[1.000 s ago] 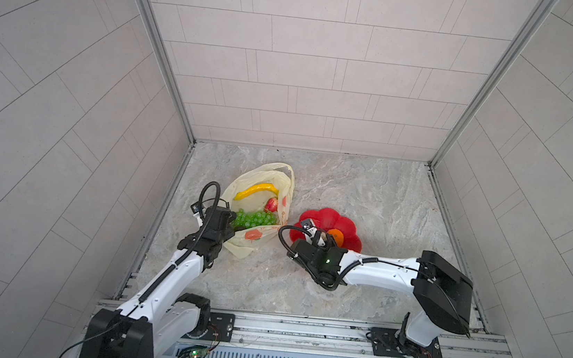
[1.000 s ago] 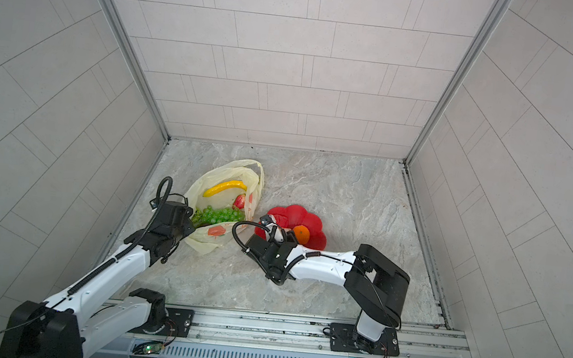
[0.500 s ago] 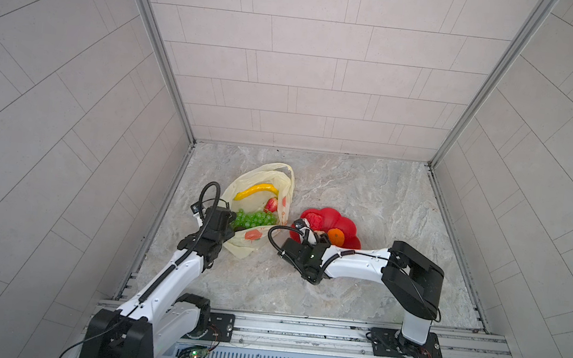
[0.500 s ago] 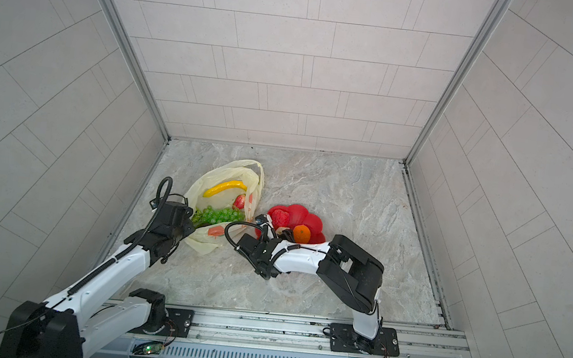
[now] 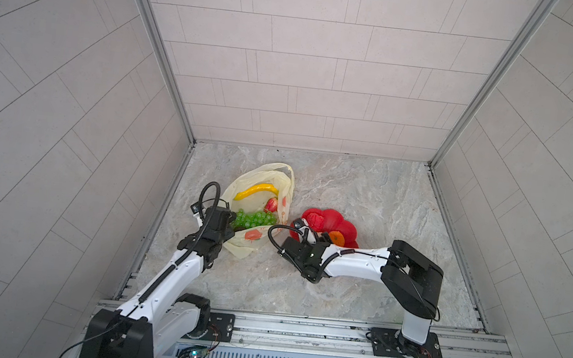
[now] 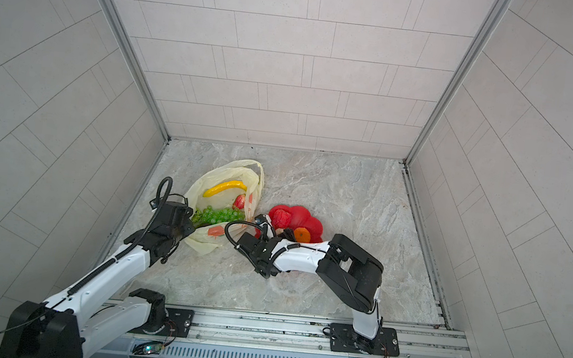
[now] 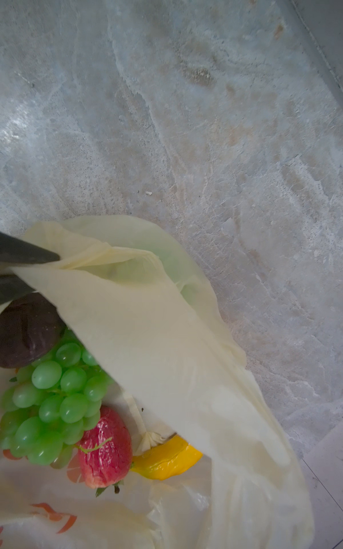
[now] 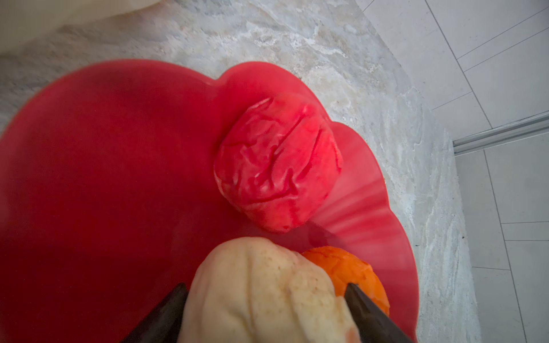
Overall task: Take fruits out of the plastic bag
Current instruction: Place the fruit on the plate.
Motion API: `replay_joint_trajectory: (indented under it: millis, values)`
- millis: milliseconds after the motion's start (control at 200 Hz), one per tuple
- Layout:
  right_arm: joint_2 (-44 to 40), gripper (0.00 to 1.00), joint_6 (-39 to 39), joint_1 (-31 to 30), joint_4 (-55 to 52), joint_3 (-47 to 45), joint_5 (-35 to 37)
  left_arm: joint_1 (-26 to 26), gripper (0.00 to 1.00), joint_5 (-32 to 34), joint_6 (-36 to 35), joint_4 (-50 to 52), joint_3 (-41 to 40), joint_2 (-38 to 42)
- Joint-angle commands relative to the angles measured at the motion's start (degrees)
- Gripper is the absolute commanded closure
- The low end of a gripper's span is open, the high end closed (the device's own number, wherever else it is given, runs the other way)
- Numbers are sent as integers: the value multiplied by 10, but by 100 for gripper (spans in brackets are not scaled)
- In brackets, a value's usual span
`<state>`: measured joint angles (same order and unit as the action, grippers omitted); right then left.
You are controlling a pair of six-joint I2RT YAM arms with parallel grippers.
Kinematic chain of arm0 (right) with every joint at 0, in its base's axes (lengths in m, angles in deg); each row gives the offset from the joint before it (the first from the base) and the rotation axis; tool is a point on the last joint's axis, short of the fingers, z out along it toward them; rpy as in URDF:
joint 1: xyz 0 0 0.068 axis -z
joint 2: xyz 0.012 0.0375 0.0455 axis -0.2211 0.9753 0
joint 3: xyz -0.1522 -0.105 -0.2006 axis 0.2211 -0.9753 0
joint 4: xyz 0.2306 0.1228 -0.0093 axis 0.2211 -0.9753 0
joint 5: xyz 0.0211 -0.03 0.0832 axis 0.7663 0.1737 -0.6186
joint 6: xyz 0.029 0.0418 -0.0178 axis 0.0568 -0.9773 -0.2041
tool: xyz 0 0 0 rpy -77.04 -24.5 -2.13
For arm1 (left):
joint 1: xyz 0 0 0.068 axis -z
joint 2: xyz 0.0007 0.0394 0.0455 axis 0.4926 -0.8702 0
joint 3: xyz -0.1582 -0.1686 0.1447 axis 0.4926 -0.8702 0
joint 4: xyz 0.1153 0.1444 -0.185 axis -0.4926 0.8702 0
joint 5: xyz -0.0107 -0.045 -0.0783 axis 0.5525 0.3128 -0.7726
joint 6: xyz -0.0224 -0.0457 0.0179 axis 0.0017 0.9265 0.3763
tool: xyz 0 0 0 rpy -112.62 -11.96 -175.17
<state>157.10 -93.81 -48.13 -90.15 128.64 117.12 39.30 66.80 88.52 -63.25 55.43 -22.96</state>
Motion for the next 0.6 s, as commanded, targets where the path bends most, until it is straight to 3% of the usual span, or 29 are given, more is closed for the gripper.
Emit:
replay_joint_trajectory:
  millis: [0,595]
  values:
    - [-15,18,5,-2,7,-3,-18,2,90,11,-9,9,14,5]
    - [-36,14,13,18,18,7,-107,2,90,11,-10,9,15,4]
